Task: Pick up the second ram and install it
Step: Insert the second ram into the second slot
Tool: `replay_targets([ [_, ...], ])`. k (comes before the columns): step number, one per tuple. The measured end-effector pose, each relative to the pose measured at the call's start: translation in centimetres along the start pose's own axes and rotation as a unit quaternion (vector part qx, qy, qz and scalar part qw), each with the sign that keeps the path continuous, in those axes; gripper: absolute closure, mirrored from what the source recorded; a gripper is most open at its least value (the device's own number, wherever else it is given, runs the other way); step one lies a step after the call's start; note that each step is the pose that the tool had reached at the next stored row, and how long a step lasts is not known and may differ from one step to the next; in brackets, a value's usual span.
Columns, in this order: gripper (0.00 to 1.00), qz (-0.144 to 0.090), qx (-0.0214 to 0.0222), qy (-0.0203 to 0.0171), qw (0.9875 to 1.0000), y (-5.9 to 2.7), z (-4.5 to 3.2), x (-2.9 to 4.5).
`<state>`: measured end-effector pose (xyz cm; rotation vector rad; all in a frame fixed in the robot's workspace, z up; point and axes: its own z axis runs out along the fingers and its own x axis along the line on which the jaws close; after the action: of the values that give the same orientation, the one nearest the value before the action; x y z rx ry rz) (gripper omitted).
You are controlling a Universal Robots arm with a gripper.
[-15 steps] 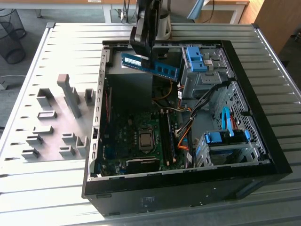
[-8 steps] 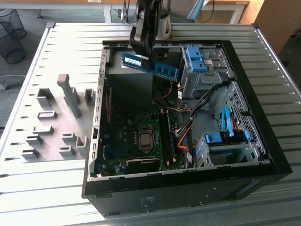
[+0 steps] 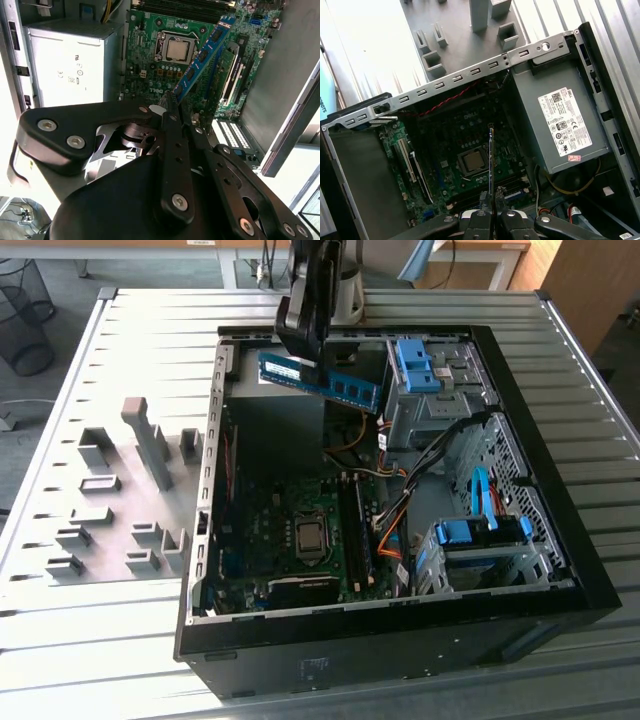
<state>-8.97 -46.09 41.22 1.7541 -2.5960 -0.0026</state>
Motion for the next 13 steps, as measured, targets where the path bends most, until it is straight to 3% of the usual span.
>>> replay_targets([
  [7, 0.86, 0.013, -0.0001, -0.0001, 0.9999, 0.0, 0.01, 0.0],
  [13, 0.86, 0.058, -0.0003, -0.0003, 0.9983, 0.0, 0.05, 0.0],
])
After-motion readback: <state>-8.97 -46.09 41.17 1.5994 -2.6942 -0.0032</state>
